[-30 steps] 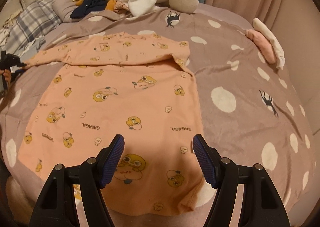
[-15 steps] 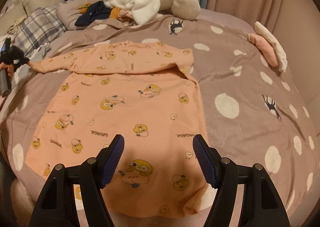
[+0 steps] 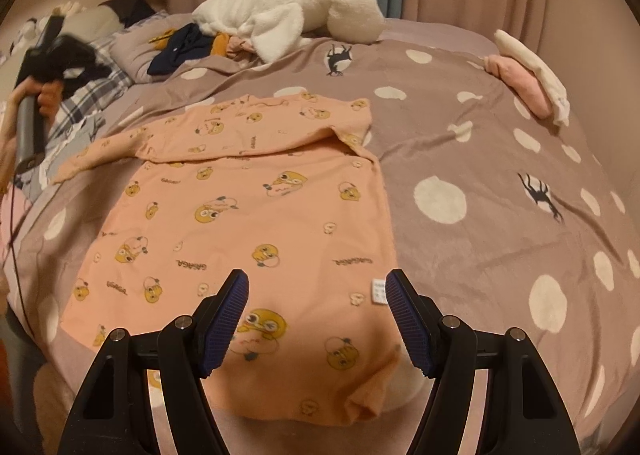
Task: Fold small clothes
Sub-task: 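Grasp the other sleeve cuff with the left tool and lift it, then fold the held sleeve across the romper body with the left tool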
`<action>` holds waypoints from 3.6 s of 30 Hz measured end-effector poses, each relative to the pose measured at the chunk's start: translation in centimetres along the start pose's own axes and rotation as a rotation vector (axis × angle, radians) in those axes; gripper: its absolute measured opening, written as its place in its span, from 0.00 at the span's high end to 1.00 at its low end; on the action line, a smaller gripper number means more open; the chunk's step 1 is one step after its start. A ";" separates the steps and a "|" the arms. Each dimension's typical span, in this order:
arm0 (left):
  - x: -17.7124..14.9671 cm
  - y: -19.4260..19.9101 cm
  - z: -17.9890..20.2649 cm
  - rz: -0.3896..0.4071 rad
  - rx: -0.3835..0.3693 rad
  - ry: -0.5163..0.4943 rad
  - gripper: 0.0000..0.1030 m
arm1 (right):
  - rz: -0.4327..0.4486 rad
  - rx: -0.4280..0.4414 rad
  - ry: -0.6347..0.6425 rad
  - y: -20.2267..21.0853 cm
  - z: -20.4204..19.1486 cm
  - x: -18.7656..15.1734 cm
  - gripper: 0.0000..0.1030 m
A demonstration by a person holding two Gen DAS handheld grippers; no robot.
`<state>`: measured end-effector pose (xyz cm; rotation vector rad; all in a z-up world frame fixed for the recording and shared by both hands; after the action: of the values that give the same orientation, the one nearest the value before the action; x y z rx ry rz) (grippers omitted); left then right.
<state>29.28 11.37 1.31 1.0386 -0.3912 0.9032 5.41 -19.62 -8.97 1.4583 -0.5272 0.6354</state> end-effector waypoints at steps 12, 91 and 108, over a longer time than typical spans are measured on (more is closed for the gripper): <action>-6.4 -5.1 7.4 -0.119 -0.083 -0.066 0.93 | -0.016 -0.045 -0.019 1.6 3.7 -2.1 0.31; -15.5 -15.8 17.4 -0.395 -0.256 0.087 0.96 | -0.107 -0.175 0.006 0.5 6.3 -2.5 0.31; -15.9 -4.9 21.0 -0.383 -0.430 -0.236 0.02 | -0.081 -0.092 -0.043 3.0 5.6 -4.2 0.31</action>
<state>26.33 -15.05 -1.89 0.7833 -0.5343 0.3312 0.62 -25.55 -9.34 1.4017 -0.5212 0.5104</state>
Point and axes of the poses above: each gripper's, at about its wrist camera, not at the fingertips, and y roughly against the way its jaws point, z to its right, x to its top, the point moved 6 cm from there along -y, roughly the way its jaws point, and after that the axes turned 3 degrees about -x, right-handed, at the moved point
